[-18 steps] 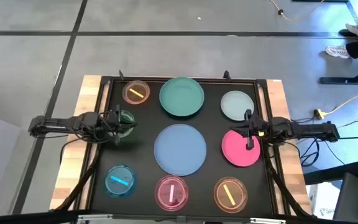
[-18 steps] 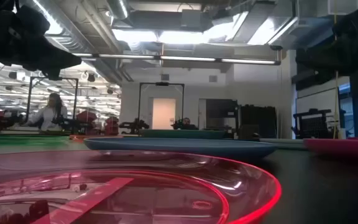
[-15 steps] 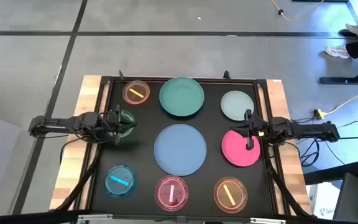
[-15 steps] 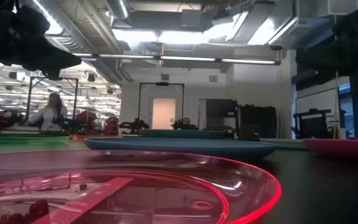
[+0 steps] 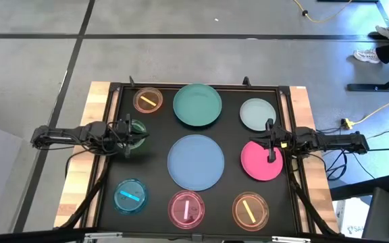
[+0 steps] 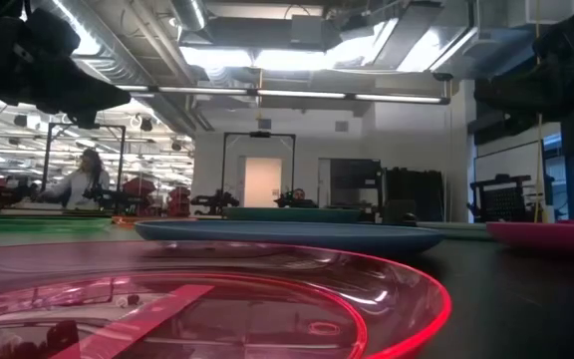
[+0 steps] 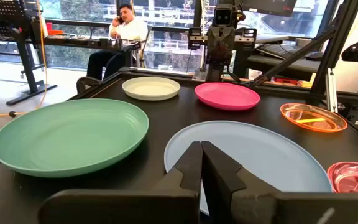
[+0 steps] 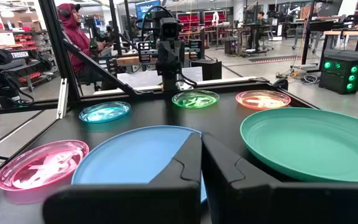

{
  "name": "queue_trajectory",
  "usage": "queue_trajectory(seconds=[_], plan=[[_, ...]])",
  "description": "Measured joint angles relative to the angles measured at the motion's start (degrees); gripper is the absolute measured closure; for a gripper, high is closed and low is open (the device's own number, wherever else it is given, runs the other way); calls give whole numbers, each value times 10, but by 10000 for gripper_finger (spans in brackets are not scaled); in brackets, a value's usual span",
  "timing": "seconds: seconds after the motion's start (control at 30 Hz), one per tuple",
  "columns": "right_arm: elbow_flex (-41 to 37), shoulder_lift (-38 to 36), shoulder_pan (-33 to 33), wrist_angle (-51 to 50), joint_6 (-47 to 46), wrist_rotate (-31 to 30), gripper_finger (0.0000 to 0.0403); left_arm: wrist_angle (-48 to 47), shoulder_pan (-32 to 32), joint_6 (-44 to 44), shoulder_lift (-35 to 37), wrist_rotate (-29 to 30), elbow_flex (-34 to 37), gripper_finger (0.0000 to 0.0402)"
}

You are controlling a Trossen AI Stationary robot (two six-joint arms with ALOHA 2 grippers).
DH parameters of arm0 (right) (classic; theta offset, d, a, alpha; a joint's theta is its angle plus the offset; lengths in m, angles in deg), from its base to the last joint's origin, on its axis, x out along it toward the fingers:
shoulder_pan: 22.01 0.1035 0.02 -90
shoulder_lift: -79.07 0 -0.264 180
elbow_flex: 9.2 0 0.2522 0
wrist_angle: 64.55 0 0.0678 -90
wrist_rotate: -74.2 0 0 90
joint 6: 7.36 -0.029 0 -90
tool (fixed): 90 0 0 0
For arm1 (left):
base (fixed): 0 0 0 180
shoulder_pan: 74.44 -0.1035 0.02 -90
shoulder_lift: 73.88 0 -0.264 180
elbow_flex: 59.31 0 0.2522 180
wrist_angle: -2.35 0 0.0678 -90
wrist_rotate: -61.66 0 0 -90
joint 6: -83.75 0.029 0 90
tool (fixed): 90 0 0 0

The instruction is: Stack plastic plates

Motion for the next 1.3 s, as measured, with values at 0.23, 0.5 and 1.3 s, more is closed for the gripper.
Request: queue_trajectory(seconds=[0.23, 0.5, 1.3], plan=[[0, 0, 0, 0, 0, 0, 400, 0, 0, 0, 0, 0, 0, 399], [0, 0, 0, 0, 0, 0, 400, 0, 0, 0, 0, 0, 0, 399], [-1, 0, 0, 62, 2, -26, 400, 184, -3, 12, -2, 101, 31, 399]])
